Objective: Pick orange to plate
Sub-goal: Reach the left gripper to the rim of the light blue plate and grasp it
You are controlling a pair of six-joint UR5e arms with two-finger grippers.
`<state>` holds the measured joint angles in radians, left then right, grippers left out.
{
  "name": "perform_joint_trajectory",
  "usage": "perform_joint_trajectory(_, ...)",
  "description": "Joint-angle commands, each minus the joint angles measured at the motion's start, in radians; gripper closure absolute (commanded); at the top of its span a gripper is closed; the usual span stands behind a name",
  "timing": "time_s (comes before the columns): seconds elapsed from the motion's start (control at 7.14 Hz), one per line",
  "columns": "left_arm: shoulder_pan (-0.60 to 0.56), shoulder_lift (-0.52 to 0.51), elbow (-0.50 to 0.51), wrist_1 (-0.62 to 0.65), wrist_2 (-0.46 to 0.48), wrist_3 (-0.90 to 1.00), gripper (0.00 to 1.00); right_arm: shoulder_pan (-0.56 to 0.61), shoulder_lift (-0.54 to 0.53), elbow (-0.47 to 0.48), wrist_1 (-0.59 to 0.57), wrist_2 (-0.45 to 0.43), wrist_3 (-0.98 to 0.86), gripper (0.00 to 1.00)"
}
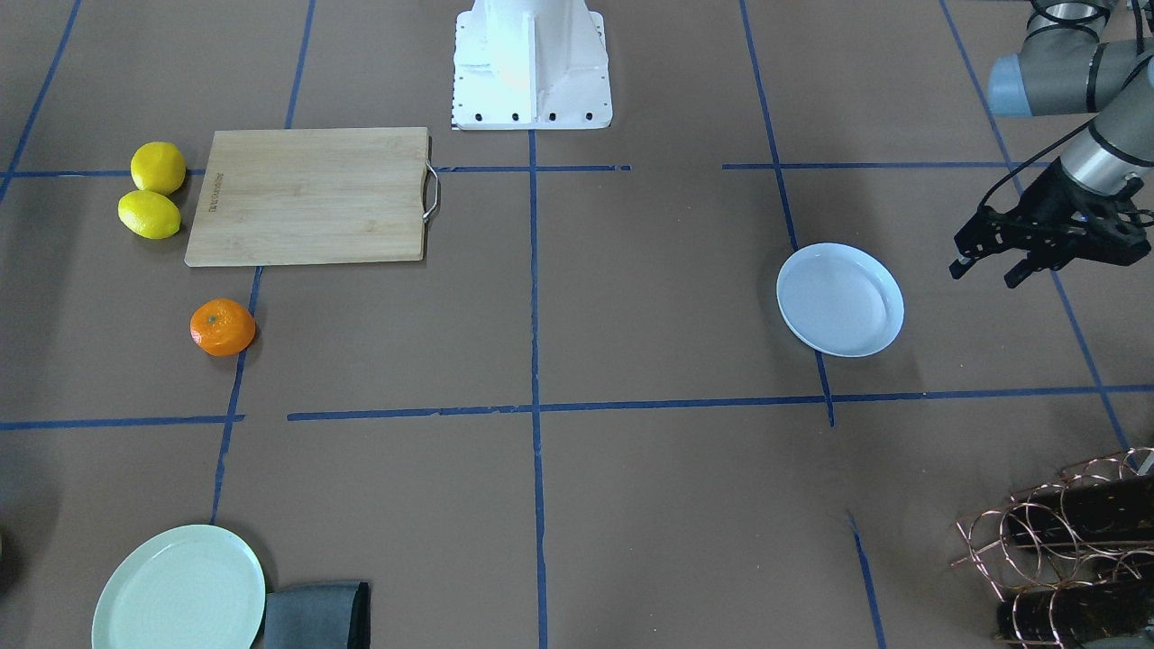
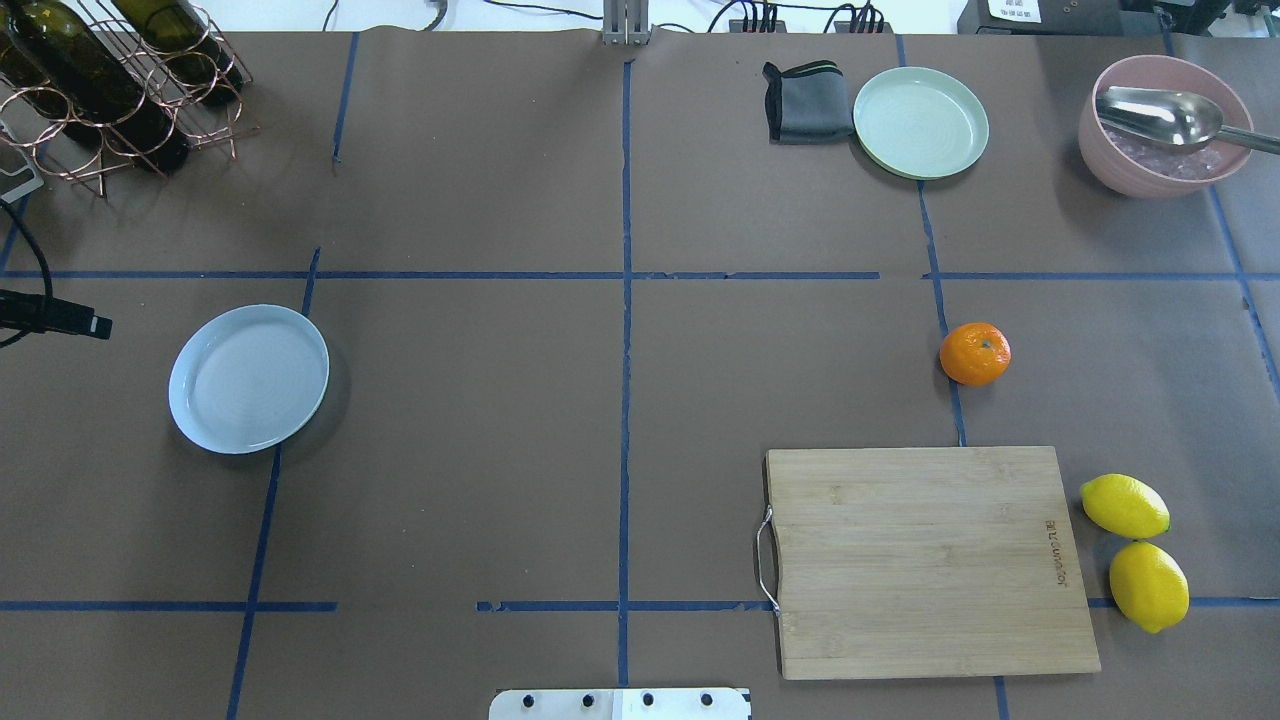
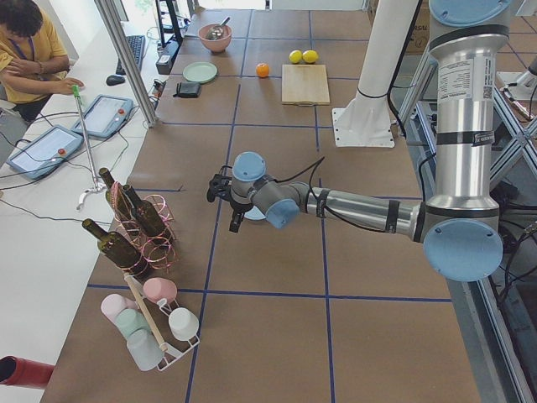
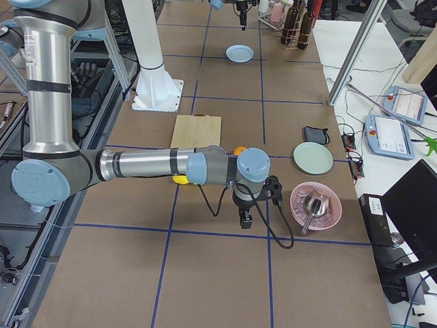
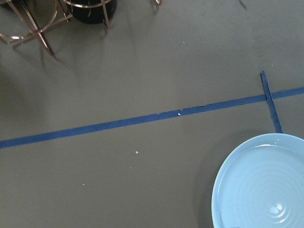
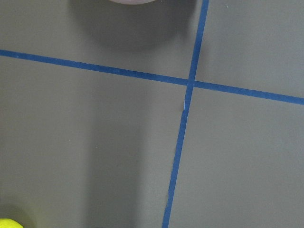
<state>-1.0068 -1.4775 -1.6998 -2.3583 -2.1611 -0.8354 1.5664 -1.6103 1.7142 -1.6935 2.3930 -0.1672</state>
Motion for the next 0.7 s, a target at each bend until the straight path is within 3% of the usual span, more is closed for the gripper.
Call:
perform_joint_trajectory(0.0,0.132,0.0,0.054,-0.131,0.099,-0.215,0.22,0.0,-0.002,-0.001,0.0,0.0,0.0,0.0)
perform_joint_trajectory(0.28,0.197,-0.013,0.075,-0.134,0.155,-0.263,0.26,0.0,-0.002,-0.005,0.0,0.0,0.0,0.0)
perform_joint_trajectory(0.56,0.2,-0.015,0.084,-0.134,0.156,-0.263,0.47,0.0,-0.002,-0.005,0.0,0.0,0.0,0.0)
